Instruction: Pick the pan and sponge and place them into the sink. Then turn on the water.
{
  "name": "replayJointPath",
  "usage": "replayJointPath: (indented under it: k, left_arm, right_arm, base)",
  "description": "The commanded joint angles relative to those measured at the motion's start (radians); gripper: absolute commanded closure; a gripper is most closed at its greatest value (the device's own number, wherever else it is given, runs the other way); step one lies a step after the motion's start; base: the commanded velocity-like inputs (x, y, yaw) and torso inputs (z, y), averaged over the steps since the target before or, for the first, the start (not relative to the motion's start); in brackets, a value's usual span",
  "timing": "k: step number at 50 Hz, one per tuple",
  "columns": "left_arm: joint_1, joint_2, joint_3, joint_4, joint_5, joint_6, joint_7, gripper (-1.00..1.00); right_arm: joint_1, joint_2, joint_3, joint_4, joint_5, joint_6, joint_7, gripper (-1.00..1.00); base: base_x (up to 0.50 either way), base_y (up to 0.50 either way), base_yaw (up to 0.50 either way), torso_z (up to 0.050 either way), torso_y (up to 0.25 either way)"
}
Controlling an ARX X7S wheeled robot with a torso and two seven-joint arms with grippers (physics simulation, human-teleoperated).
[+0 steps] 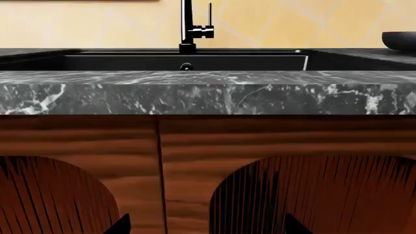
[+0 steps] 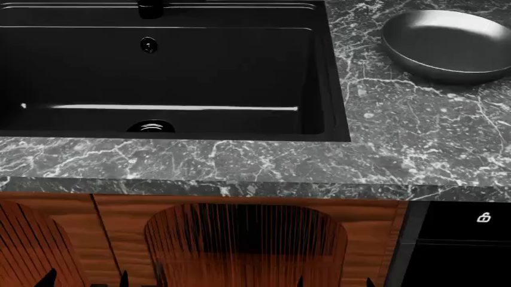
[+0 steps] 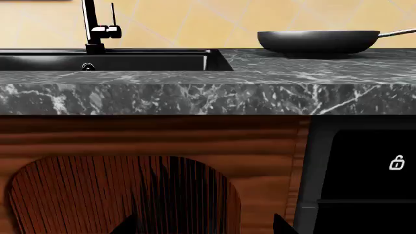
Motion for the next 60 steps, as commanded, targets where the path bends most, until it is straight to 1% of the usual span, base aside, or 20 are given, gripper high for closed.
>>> replayJointPath:
  k: [1, 5, 11, 19, 25, 48, 51, 60]
  left_arm:
    - [-0.007, -0.012, 0.022, -0.003, -0.016, -0.009, -0.027, -1.00]
    - [-0.003, -0.031, 0.033, 0.002, -0.050, -0.014, -0.034, -1.00]
    - [-0.004, -0.047, 0.055, -0.004, -0.049, -0.007, -0.057, -1.00]
    - [-0.008, -0.058, 0.077, -0.008, -0.053, -0.005, -0.077, -1.00]
    - [-0.015, -0.061, 0.092, -0.014, -0.058, -0.010, -0.090, -1.00]
    - [-0.009, -0.096, 0.109, -0.011, -0.092, -0.012, -0.125, -1.00]
    - [-0.020, -0.088, 0.118, -0.017, -0.092, -0.015, -0.135, -1.00]
    - [-0.019, -0.099, 0.128, -0.009, -0.109, -0.014, -0.143, -1.00]
  right_arm:
    - [0.000, 0.015, -0.021, 0.000, 0.015, 0.002, 0.020, -1.00]
    - [0.002, 0.031, -0.045, 0.001, 0.017, 0.004, 0.040, -1.00]
    - [0.004, 0.046, -0.064, 0.003, 0.032, 0.009, 0.052, -1.00]
    - [0.002, 0.057, -0.074, -0.001, 0.056, -0.002, 0.071, -1.00]
    - [0.005, 0.067, -0.089, 0.002, 0.059, 0.005, 0.081, -1.00]
    - [0.015, 0.091, -0.126, 0.020, 0.085, -0.003, 0.103, -1.00]
    - [0.016, 0.095, -0.131, 0.018, 0.085, -0.003, 0.110, -1.00]
    - [0.018, 0.105, -0.146, 0.019, 0.085, 0.001, 0.124, -1.00]
  base:
    - [0.00, 0.00, 0.00, 0.000, 0.000]
    - [0.00, 0.00, 0.00, 0.000, 0.000]
    - [0.00, 0.00, 0.00, 0.000, 0.000]
    - [0.00, 0.00, 0.00, 0.000, 0.000]
    - [0.00, -0.19, 0.00, 0.000, 0.000]
    - [0.00, -0.48, 0.00, 0.000, 0.000]
    - [0.00, -0.50, 0.00, 0.000, 0.000]
    - [0.00, -0.49, 0.00, 0.000, 0.000]
